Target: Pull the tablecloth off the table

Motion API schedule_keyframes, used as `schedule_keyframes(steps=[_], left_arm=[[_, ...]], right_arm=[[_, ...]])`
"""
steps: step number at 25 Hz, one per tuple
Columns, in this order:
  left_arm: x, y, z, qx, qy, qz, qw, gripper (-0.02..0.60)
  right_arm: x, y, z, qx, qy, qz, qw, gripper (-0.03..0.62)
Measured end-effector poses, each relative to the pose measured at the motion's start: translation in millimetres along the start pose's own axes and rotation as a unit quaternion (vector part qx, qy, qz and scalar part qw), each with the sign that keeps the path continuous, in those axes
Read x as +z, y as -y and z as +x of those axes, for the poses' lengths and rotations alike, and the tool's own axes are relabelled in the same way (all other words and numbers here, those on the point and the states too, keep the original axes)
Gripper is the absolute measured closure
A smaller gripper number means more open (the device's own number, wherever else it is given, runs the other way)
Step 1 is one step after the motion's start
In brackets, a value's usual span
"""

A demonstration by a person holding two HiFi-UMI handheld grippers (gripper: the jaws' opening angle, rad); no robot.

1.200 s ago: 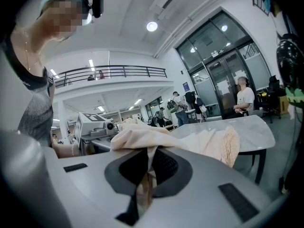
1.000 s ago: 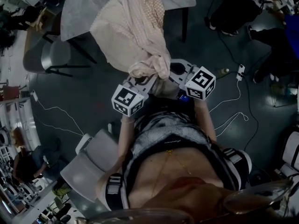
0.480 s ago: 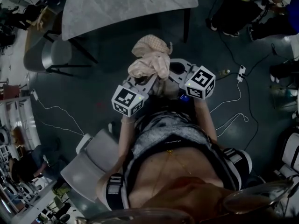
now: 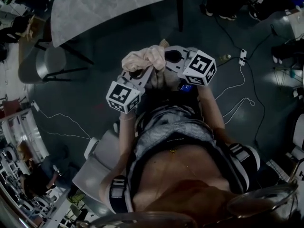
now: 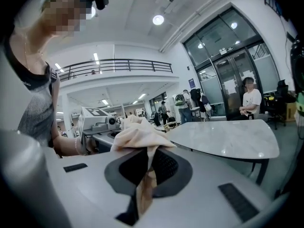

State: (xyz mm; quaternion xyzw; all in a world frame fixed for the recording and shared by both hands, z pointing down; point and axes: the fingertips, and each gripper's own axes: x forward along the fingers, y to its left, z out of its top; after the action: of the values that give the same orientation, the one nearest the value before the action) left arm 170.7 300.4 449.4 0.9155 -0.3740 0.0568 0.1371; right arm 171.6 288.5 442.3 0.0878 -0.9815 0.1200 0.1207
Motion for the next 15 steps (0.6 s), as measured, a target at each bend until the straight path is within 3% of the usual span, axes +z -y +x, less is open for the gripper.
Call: schedule_keyframes(steps=[8,15], left_arm=[[4.8,1.1,14.7,-0.022,-0.005,-0.006,0.9997,0.531],[15.0,-11.3,21.5,-0.017,0.006,-0.014,0.9997,0.531]], right_arm=[[1.7,11.2,-9.2,-0.017,-0.008,-0.005,1.0,0.531],[12.7,25.5,-2.9,-0.007,-0.021,-0.022,1.0,0.53]])
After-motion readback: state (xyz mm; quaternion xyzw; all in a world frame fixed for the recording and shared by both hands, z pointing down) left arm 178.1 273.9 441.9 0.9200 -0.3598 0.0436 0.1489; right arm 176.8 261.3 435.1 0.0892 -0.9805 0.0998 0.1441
